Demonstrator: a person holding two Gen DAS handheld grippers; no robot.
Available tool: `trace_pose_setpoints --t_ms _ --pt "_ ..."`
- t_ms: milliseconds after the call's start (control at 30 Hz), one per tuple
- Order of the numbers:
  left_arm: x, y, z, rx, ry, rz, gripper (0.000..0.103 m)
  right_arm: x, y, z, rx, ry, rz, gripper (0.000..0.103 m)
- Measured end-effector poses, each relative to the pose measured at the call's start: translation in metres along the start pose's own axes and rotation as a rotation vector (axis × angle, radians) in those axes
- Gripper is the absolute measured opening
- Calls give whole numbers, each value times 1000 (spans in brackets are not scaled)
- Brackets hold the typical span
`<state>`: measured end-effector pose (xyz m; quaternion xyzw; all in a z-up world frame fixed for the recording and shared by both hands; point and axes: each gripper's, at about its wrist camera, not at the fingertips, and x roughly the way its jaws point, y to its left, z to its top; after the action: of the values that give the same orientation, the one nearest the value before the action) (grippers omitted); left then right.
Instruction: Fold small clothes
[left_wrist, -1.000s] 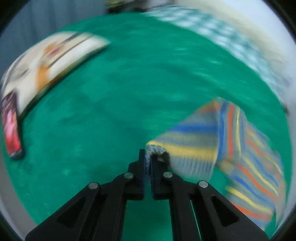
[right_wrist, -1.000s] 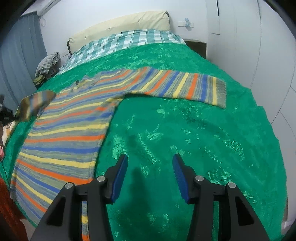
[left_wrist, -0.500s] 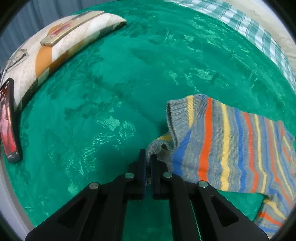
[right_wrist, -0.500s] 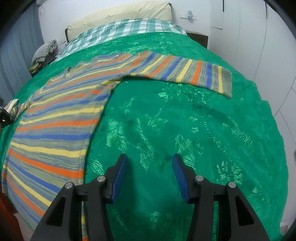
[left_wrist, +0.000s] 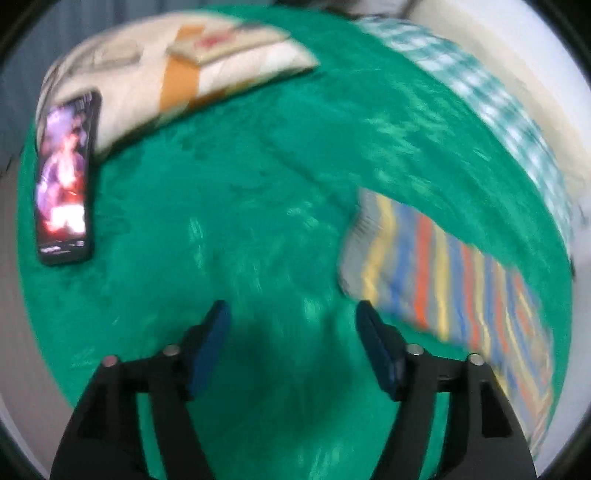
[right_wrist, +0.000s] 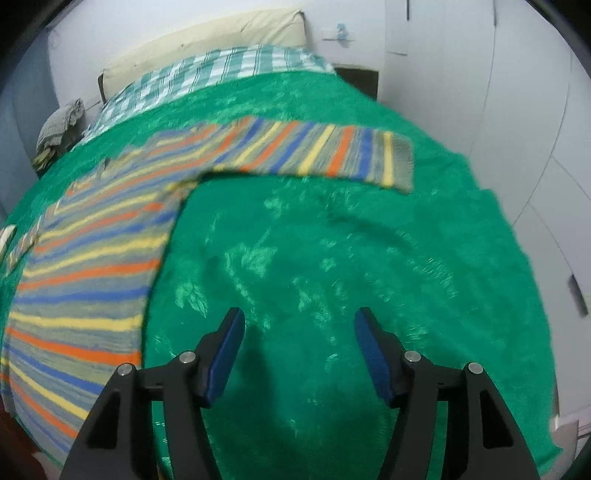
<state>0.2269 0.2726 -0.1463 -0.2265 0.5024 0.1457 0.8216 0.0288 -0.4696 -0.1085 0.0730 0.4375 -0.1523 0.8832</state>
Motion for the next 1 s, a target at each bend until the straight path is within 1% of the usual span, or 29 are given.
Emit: trace_pose_setpoints --t_ms 67,100,133,200,267,300,333,367,400,433,467,500,533,567,600,667,700,733,767,800,833,867,900,967,1000 --pt "-15 -17 -25 110 20 -58 74 -17 18 0 -30 -8 44 62" --pt "-27 -34 -51 195 37 -110 76 -24 29 -2 -48 -6 78 62" --pt "-32 -44 -68 247 47 -138 78 -31 44 -6 -76 0 120 62" --pt "-44 -76 -121 391 71 -209 83 -39 73 -16 -145 17 177 62" --pt "-47 -97 -160 481 95 -243 86 -39 101 -31 -202 41 217 62" --pt "-43 -109 -189 548 125 -253 87 -37 108 -37 -218 55 222 62" --pt "-35 -119 -204 598 152 -236 87 -30 115 -45 -235 95 217 62" --pt "-25 -123 -218 639 184 -198 87 -19 117 -55 -237 153 201 62" --pt "-9 -121 -236 678 233 -109 88 -11 114 -62 -224 199 180 62" --pt "-9 -116 -245 689 222 -81 93 -8 108 -67 -205 210 163 62" --pt "-15 -112 -249 692 198 -71 95 -12 96 -71 -176 197 128 64" --pt "-20 -106 -248 693 196 -30 96 -15 88 -71 -160 198 104 64" --pt "-22 -100 -245 679 197 -12 96 -18 79 -73 -139 199 76 65" --pt "-25 -92 -243 656 193 -7 96 -21 67 -76 -113 199 38 69" --pt "-27 -80 -237 620 182 -6 96 -23 61 -77 -96 197 19 71" --pt "-35 -63 -225 537 157 -52 95 -27 46 -76 -26 179 19 72" --pt "-44 -57 -213 472 114 -92 94 -32 42 -73 0 141 20 72" --pt "-51 -55 -204 432 64 -112 94 -40 40 -69 13 85 -1 72" --pt "-57 -54 -195 407 15 -122 95 -48 39 -64 18 26 -29 73" --pt "-61 -56 -184 391 -36 -125 96 -51 39 -61 19 -11 -39 74" --pt "-61 -62 -173 391 -69 -126 97 -54 38 -56 21 -46 -46 74" --pt "-59 -69 -167 400 -86 -126 97 -53 36 -53 26 -73 -53 74" --pt "-55 -74 -155 416 -108 -121 97 -50 36 -51 28 -73 -62 75" --pt "-36 -92 -129 440 -153 -92 97 -35 34 -52 47 -30 -74 75" --pt "-32 -90 -129 445 -159 -78 97 -30 32 -53 61 -12 -72 75"
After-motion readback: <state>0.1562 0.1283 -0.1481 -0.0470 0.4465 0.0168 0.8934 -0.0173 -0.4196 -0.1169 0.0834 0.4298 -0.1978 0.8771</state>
